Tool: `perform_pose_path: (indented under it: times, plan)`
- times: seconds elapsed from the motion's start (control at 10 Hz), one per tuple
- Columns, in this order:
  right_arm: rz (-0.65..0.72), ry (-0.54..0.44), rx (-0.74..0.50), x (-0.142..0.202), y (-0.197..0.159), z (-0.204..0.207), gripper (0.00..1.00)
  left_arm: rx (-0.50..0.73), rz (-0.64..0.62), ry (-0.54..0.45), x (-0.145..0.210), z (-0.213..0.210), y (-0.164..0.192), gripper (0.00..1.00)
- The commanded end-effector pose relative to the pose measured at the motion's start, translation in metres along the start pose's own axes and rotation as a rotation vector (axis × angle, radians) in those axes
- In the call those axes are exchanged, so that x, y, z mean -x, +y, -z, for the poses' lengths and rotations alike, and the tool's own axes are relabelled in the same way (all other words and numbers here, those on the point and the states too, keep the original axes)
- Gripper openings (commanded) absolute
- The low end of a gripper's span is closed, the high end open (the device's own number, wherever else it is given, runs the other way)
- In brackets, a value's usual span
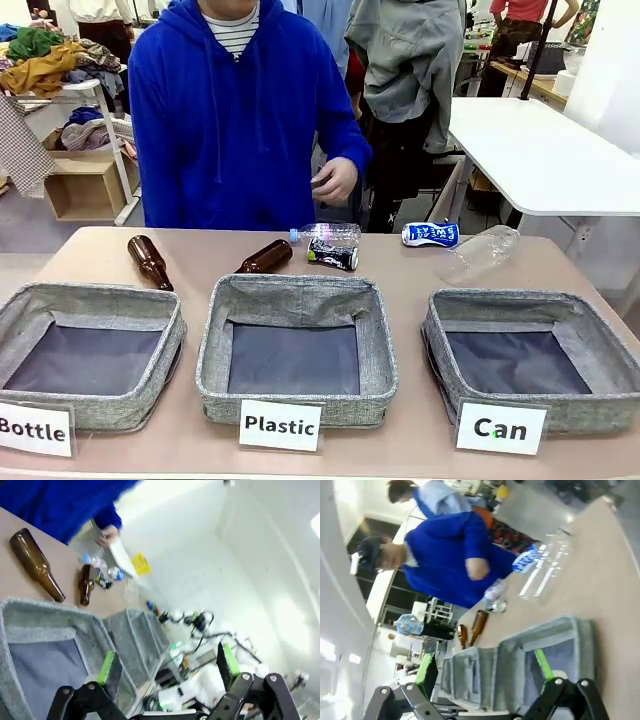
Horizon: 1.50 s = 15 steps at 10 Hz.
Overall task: Sort the can waste into the basket.
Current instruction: Pick up the can waste from the table and place it in the right Fabric basket.
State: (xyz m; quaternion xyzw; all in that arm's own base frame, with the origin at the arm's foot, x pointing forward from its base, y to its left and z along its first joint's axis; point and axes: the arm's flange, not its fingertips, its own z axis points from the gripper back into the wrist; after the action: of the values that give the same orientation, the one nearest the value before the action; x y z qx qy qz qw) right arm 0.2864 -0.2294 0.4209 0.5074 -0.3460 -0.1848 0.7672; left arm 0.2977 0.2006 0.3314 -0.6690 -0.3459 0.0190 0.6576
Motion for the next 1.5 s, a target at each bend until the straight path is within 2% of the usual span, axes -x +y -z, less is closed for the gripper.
perform_pose_path:
  times: [0.0,0.5,0.6,0.7,0.9,1.1,1.2,1.3,1.4]
  plan:
    - [-0.020,0.009,-0.051,0.000,0.021,-0.005,1.00,-0.005,0.057,0.059,0.003,-0.005,-0.009,1.00]
    - [0.005,0.027,-0.037,0.000,0.020,-0.001,1.00,-0.005,0.057,0.059,0.003,-0.005,-0.009,1.00]
    - [-0.095,0.065,0.030,0.002,0.039,0.017,1.00,-0.005,0.057,0.059,0.003,-0.005,-0.009,1.00]
    - [-0.213,0.154,0.084,0.004,0.066,0.045,1.00,-0.005,0.057,0.059,0.003,-0.005,-0.009,1.00]
    - [-0.409,0.321,0.241,0.011,0.125,0.135,1.00,-0.005,0.057,0.059,0.003,-0.005,-0.009,1.00]
    - [-0.500,0.463,0.375,0.025,0.149,0.222,1.00,-0.005,0.057,0.059,0.003,-0.005,-0.009,1.00]
    - [-0.541,0.524,0.370,0.034,0.153,0.238,1.00,-0.005,0.057,0.059,0.003,-0.005,-0.009,1.00]
    - [-0.548,0.547,0.304,0.028,0.152,0.215,1.00,-0.005,0.057,0.059,0.003,-0.005,-0.009,1.00]
    - [-0.542,0.532,0.229,0.019,0.149,0.174,1.00,-0.005,0.057,0.059,0.003,-0.005,-0.009,1.00]
